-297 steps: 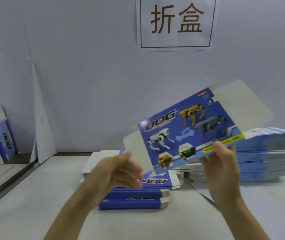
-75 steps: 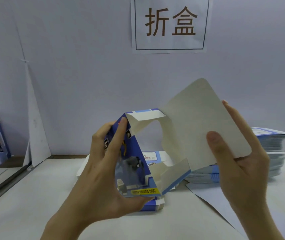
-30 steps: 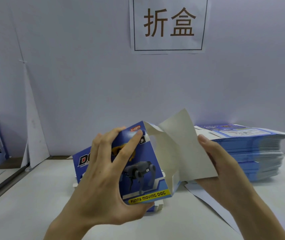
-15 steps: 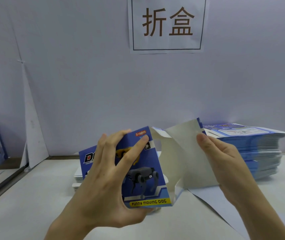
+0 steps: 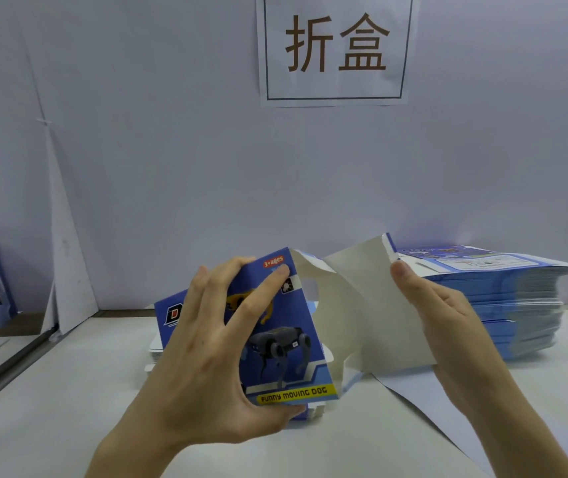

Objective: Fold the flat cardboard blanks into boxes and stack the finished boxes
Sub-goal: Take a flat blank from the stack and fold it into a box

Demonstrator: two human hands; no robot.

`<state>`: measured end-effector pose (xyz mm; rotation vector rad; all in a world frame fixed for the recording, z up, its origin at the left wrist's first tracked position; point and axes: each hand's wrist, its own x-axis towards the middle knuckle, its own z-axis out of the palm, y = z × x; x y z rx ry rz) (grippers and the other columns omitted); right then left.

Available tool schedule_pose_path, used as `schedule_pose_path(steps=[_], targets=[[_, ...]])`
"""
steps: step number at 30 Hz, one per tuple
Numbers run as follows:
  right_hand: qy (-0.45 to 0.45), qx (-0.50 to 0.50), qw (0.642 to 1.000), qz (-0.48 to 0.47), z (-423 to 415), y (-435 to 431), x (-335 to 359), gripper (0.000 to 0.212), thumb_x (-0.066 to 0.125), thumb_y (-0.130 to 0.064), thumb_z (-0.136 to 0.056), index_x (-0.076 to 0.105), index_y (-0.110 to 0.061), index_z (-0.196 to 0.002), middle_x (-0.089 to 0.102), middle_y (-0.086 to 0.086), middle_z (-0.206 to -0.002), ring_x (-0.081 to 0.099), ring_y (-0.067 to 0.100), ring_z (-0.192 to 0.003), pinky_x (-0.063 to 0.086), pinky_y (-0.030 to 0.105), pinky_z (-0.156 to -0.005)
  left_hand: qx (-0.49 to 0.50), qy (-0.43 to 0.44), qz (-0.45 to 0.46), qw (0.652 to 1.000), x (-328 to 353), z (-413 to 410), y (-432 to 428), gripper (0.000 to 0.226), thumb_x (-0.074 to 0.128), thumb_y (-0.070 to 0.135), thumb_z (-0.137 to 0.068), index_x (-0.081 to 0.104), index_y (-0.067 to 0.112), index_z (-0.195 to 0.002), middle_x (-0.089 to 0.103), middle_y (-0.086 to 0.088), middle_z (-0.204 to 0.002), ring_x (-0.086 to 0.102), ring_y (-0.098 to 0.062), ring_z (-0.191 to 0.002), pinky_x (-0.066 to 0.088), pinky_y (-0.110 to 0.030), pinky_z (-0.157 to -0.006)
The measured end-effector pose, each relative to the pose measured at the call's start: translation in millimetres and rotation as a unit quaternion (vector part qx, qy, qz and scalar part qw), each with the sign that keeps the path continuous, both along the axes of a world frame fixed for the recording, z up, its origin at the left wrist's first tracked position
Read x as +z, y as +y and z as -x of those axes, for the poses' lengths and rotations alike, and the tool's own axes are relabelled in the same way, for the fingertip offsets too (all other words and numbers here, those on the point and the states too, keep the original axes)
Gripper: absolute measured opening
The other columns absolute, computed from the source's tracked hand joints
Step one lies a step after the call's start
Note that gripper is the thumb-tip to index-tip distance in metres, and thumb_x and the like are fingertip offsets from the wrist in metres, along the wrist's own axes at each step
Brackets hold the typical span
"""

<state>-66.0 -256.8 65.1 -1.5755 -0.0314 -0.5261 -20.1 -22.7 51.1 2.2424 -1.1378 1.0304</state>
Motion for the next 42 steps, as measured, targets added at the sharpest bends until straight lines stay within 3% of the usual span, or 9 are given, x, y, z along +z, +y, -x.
schedule_pose_path(steps=[4,7,16,19,22,24,30,35,42], targets=[[0.021,0.115,0.992,-0.054,3,-5,-1,0.051,0.072,-0.063,-0.057,0.078,-0.031,-0.096,0.074,-0.006,-0.089,0.066,0.007,-0.076,0.048,0.027,-0.066,-0.007,0.007,0.032,0.999,1,0,1,0.108,0.07,0.067,-0.056,0.028,0.022,-0.145,0.035,-0.009,-0.144,0.043,-0.03,-0.126,0.044,-0.063,-0.093],[0.012,0.15,0.983,-0.108,2,-2,-1,0.026,0.079,-0.041,-0.068,0.079,-0.031,-0.092,0.075,-0.003,-0.086,0.067,0.008,-0.07,0.053,0.021,-0.057,-0.016,-0.004,0.042,0.999,3,1,1,0.104,0.07,0.064,-0.06,0.028,0.022,-0.145,0.038,-0.009,-0.144,0.044,-0.031,-0.126,0.043,-0.063,-0.095],[-0.007,0.123,0.985,-0.12,-1,13,-6,0.031,0.064,-0.05,-0.071,0.079,-0.033,-0.092,0.074,-0.004,-0.09,0.067,0.006,-0.076,0.056,0.023,-0.062,0.033,-0.012,0.013,0.999,3,-1,0,0.108,0.063,0.073,-0.061,0.027,0.02,-0.147,0.032,-0.013,-0.145,0.032,-0.023,-0.131,0.042,-0.066,-0.094],[-0.013,0.111,0.99,-0.087,-2,22,-8,0.043,0.069,-0.051,-0.074,0.072,-0.031,-0.112,0.071,-0.004,-0.11,0.065,0.01,-0.092,0.053,0.025,-0.071,0.055,-0.018,0.007,0.998,3,0,-2,0.106,0.06,0.074,-0.061,0.028,0.019,-0.146,0.033,-0.015,-0.143,0.03,-0.022,-0.13,0.042,-0.069,-0.093],[-0.077,0.103,0.991,-0.023,0,32,-6,0.018,0.059,-0.046,-0.088,0.072,-0.052,-0.099,0.072,-0.02,-0.101,0.066,-0.004,-0.089,0.052,0.014,-0.072,0.066,-0.016,0.008,0.998,3,2,-3,0.107,0.059,0.075,-0.06,0.028,0.019,-0.145,0.032,-0.014,-0.141,0.033,-0.025,-0.127,0.043,-0.068,-0.091],[-0.112,0.088,0.99,0.013,2,37,-4,0.025,0.056,-0.039,-0.093,0.07,-0.059,-0.093,0.07,-0.03,-0.097,0.063,-0.013,-0.089,0.047,0.005,-0.07,0.073,-0.009,0.011,0.997,2,3,-6,0.11,0.064,0.075,-0.058,0.027,0.02,-0.146,0.03,-0.013,-0.141,0.033,-0.025,-0.125,0.045,-0.067,-0.09],[-0.117,0.075,0.986,0.092,0,50,-17,0.035,0.048,-0.044,-0.094,0.055,-0.048,-0.128,0.062,-0.032,-0.121,0.053,-0.009,-0.12,0.044,0.01,-0.094,0.082,-0.006,0.023,0.996,0,6,-10,0.115,0.07,0.072,-0.053,0.026,0.02,-0.146,0.028,-0.013,-0.141,0.033,-0.029,-0.124,0.043,-0.067,-0.093],[-0.129,0.067,0.987,0.074,-2,50,-18,0.042,0.049,-0.04,-0.088,0.055,-0.044,-0.13,0.061,-0.034,-0.123,0.052,-0.01,-0.121,0.045,0.014,-0.095,0.072,0.017,0.011,0.997,-3,9,-15,0.11,0.059,0.078,-0.06,0.021,0.026,-0.149,0.024,-0.011,-0.145,0.047,-0.034,-0.126,-0.002,-0.046,-0.121],[-0.142,0.08,0.981,0.108,-4,47,-19,0.039,0.05,-0.037,-0.096,0.053,-0.039,-0.135,0.058,-0.03,-0.13,0.048,-0.008,-0.127,0.04,0.008,-0.096,0.067,0.007,0.027,0.997,-6,8,-18,0.107,0.056,0.078,-0.06,0.024,0.024,-0.147,0.025,-0.01,-0.145,0.036,-0.031,-0.133,0.008,-0.053,-0.114]])
